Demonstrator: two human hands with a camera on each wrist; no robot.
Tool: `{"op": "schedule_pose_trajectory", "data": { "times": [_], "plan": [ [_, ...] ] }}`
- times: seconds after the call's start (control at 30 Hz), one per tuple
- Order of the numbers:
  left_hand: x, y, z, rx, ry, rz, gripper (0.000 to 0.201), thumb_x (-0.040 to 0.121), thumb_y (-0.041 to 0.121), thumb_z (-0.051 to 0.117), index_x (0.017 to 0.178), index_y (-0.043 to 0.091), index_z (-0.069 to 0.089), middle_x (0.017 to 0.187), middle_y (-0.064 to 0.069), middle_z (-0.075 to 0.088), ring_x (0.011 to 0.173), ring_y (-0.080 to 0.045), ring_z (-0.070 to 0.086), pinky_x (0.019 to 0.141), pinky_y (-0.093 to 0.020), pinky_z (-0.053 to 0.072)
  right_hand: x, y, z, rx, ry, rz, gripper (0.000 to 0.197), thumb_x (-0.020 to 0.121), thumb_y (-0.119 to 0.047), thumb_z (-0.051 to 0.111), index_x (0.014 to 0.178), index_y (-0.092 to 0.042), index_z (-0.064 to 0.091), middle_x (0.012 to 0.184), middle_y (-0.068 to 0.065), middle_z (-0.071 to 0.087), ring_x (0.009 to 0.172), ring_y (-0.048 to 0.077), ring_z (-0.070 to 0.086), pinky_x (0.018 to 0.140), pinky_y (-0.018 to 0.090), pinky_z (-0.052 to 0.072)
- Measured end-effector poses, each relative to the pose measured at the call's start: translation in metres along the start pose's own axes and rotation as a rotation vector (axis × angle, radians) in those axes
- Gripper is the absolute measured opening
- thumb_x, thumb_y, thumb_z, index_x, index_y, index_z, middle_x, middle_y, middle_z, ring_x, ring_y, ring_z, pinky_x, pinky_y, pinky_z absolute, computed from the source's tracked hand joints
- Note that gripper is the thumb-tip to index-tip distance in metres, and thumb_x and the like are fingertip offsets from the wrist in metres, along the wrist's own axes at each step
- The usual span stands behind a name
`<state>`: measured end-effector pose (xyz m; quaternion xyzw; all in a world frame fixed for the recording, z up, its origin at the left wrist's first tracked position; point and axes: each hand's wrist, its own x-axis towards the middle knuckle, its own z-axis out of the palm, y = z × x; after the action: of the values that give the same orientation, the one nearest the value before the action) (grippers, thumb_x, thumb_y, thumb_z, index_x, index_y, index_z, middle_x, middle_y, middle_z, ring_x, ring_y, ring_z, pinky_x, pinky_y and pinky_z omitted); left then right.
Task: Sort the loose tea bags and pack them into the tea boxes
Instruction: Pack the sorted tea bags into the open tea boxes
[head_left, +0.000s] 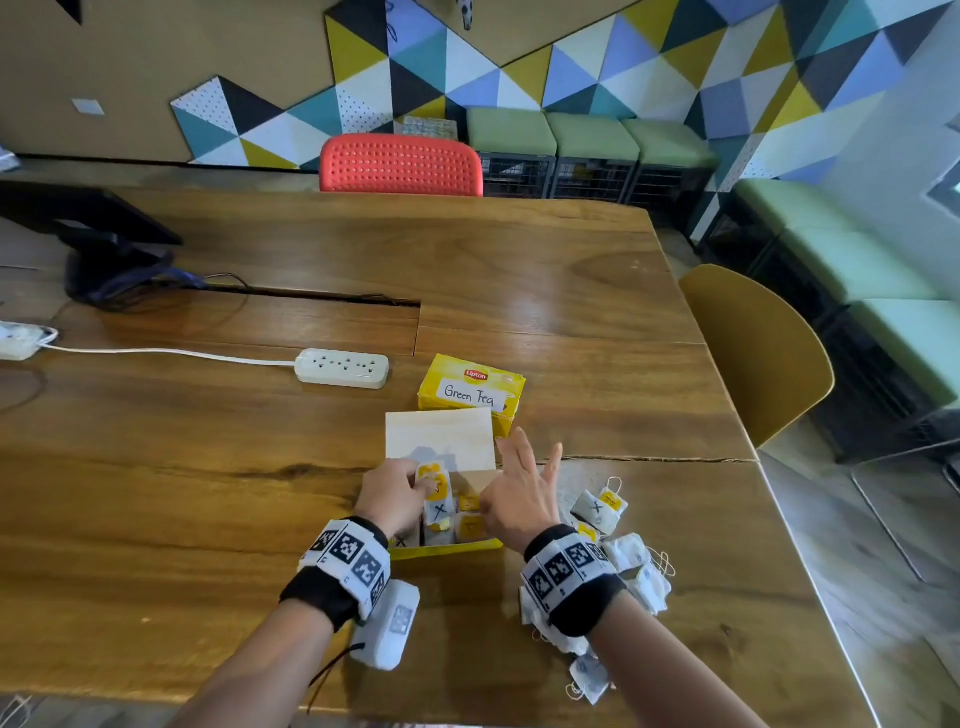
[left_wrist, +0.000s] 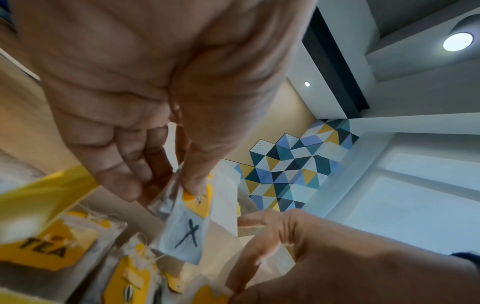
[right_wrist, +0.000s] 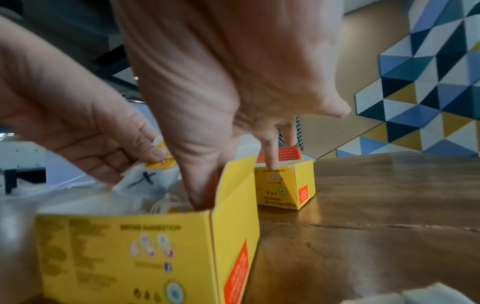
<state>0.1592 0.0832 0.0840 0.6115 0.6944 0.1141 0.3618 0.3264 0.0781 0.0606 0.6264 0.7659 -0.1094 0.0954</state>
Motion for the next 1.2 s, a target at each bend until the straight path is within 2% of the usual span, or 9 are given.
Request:
{"op": "schedule_pose_trajectory", "data": {
  "times": [0.13, 0.17, 0.27, 0.37, 0.63, 0.83, 0.93, 1.03, 1.2],
  "plan": [
    [-0.004, -0.001, -0.004, -0.035, -0.009, 0.000, 0.023, 0.097, 0.026, 0.054, 0.093, 0.005, 0.064, 0.092, -0.010, 0.065, 0.086, -0.023, 0.057, 0.068, -0.029, 0.041, 0.002, 0.005, -0.010, 0.076, -0.034, 0.032, 0.016, 0.084, -0.032, 0.058, 0.085, -0.030, 0.074, 0.154, 0.007, 0.021, 0.147, 0.029, -0.007, 0.105, 0.071, -0.010],
    [-0.005, -0.001, -0.004, -0.047, -0.008, -0.006, 0.026, 0.097, 0.026, 0.054, 0.092, 0.002, 0.063, 0.087, -0.010, 0.063, 0.086, -0.025, 0.056, 0.071, -0.033, 0.043, 0.002, 0.007, -0.015, 0.100, -0.027, 0.045, 0.017, 0.086, -0.032, 0.056, 0.087, -0.031, 0.073, 0.154, 0.005, 0.022, 0.147, 0.028, -0.007, 0.106, 0.071, -0.009],
    [-0.006, -0.001, -0.003, -0.066, -0.019, -0.022, 0.036, 0.098, 0.024, 0.053, 0.064, 0.014, 0.043, 0.063, 0.003, 0.042, 0.070, -0.019, 0.042, 0.051, -0.024, 0.030, 0.008, 0.008, -0.027, 0.134, -0.009, 0.045, 0.014, 0.088, -0.034, 0.058, 0.093, -0.033, 0.071, 0.154, 0.003, 0.022, 0.147, 0.027, -0.007, 0.106, 0.071, -0.008],
    [-0.001, -0.001, -0.003, -0.071, -0.020, -0.033, 0.034, 0.098, 0.026, 0.053, 0.066, 0.015, 0.042, 0.066, 0.004, 0.045, 0.070, -0.017, 0.044, 0.059, -0.026, 0.031, 0.019, -0.001, -0.029, 0.079, -0.068, 0.047, 0.020, 0.092, -0.028, 0.052, 0.099, -0.027, 0.070, 0.154, 0.006, 0.020, 0.147, 0.030, -0.008, 0.107, 0.071, -0.008],
    [-0.001, -0.003, -0.010, -0.008, -0.001, 0.015, 0.039, 0.096, 0.024, 0.054, 0.063, 0.015, 0.036, 0.062, -0.001, 0.041, 0.058, -0.015, 0.040, 0.049, -0.027, 0.025, 0.033, -0.015, -0.006, 0.007, 0.005, 0.131, 0.016, 0.090, -0.015, 0.053, 0.090, -0.017, 0.068, 0.140, 0.012, 0.037, 0.145, 0.034, 0.005, 0.109, 0.071, -0.003],
    [-0.003, -0.003, -0.007, 0.058, -0.010, 0.009, 0.038, 0.096, 0.026, 0.054, 0.064, 0.017, 0.038, 0.063, 0.001, 0.042, 0.065, -0.018, 0.044, 0.060, -0.029, 0.031, 0.034, -0.010, -0.001, 0.077, 0.101, 0.138, 0.019, 0.091, -0.022, 0.053, 0.087, -0.016, 0.070, 0.138, 0.007, 0.041, 0.143, 0.030, 0.013, 0.111, 0.067, -0.003],
    [-0.002, -0.006, -0.004, 0.046, -0.013, -0.004, 0.027, 0.096, 0.027, 0.055, 0.074, 0.011, 0.054, 0.074, -0.003, 0.056, 0.078, -0.022, 0.051, 0.064, -0.029, 0.036, 0.031, -0.006, -0.006, 0.157, 0.070, 0.125, 0.021, 0.088, -0.032, 0.055, 0.087, -0.019, 0.072, 0.140, 0.004, 0.040, 0.142, 0.027, 0.014, 0.111, 0.066, -0.002],
    [-0.001, -0.004, 0.001, -0.020, -0.050, -0.011, 0.022, 0.095, 0.029, 0.056, 0.095, 0.008, 0.065, 0.089, -0.004, 0.063, 0.085, -0.019, 0.055, 0.068, -0.026, 0.039, 0.023, 0.001, -0.010, 0.279, 0.023, 0.109, 0.020, 0.088, -0.034, 0.058, 0.094, -0.023, 0.073, 0.137, 0.002, 0.041, 0.138, 0.026, 0.021, 0.113, 0.064, 0.005],
    [0.004, 0.008, 0.017, -0.106, -0.194, 0.017, 0.019, 0.093, 0.025, 0.060, 0.081, 0.011, 0.064, 0.080, -0.007, 0.064, 0.074, -0.018, 0.057, 0.057, -0.024, 0.038, 0.013, 0.011, -0.006, 0.486, 0.028, 0.139, 0.022, 0.088, -0.027, 0.051, 0.091, -0.027, 0.073, 0.123, 0.005, 0.051, 0.123, 0.027, 0.038, 0.105, 0.044, 0.032]
  ]
}}
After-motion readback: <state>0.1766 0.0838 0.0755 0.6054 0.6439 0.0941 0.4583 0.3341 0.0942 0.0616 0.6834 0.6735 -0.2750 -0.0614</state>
